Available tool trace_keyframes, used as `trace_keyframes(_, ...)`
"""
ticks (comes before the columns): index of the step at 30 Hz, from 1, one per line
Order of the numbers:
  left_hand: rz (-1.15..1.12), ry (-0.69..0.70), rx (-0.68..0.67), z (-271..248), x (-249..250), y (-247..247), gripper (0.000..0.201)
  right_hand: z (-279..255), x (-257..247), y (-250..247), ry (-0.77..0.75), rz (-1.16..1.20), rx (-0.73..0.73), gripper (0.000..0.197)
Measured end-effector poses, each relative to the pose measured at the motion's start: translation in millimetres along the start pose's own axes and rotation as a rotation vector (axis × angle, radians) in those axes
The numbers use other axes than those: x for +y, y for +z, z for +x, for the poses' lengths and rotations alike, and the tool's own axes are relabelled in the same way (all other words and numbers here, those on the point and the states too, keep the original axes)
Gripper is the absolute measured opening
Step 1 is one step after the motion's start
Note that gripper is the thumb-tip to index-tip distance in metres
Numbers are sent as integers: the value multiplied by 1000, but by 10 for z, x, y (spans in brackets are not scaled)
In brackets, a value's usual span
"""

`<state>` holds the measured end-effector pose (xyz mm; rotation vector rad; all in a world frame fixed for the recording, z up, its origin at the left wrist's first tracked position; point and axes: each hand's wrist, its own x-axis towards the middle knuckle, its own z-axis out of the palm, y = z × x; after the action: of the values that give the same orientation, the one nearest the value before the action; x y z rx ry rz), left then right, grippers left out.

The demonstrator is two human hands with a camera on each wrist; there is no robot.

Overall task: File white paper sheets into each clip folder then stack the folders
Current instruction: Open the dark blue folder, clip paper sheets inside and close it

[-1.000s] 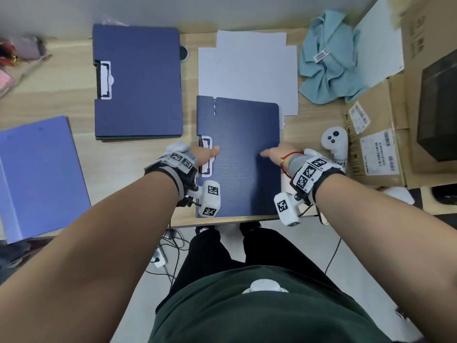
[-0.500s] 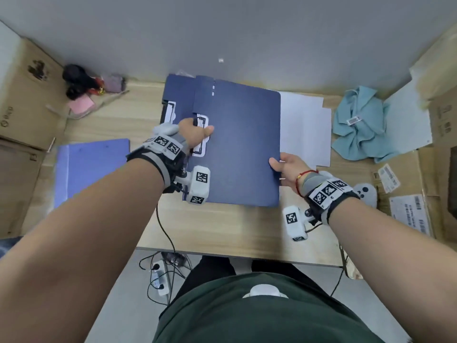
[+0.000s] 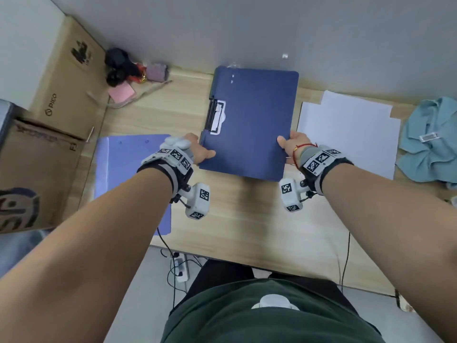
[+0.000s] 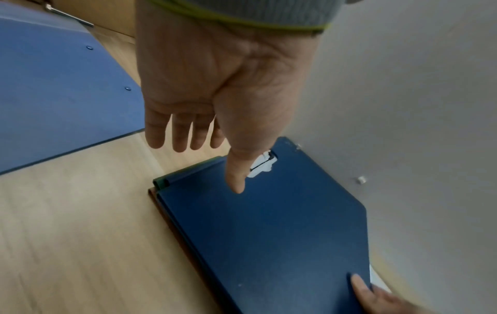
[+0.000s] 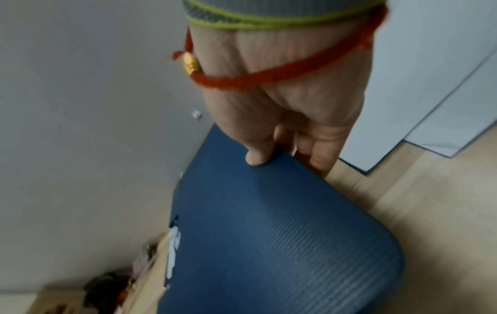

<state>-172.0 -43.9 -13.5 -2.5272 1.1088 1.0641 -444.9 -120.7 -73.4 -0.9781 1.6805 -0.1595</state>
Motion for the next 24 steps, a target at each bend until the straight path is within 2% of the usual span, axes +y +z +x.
trace_keyframes(1, 41, -3, -11, 1, -8, -15, 101, -20, -58, 68, 7, -44, 36, 46)
trace_keyframes(5, 183, 46, -78, 72, 61, -72, 60, -293, -365, 262, 86, -288, 78, 48)
trace_keyframes(11, 284, 98, -92, 310, 185, 26, 40, -110, -445, 421, 67, -373, 103, 49)
trace_keyframes(14, 403, 50, -111, 294, 275, -91, 39, -57, -491, 419, 75, -467, 141, 51)
trace_keyframes(19, 359, 69, -162, 404, 302, -150, 26, -21, -520, 445, 88, -525, 166, 53)
trace_keyframes(21, 348, 90, -181, 434, 282, -122, 34, 17, -504, 474, 77, -527, 174, 53)
trace_keyframes(24, 290, 137, -91, 500, 238, -43, 39, 60, -504, 518, 83, -603, 186, 58)
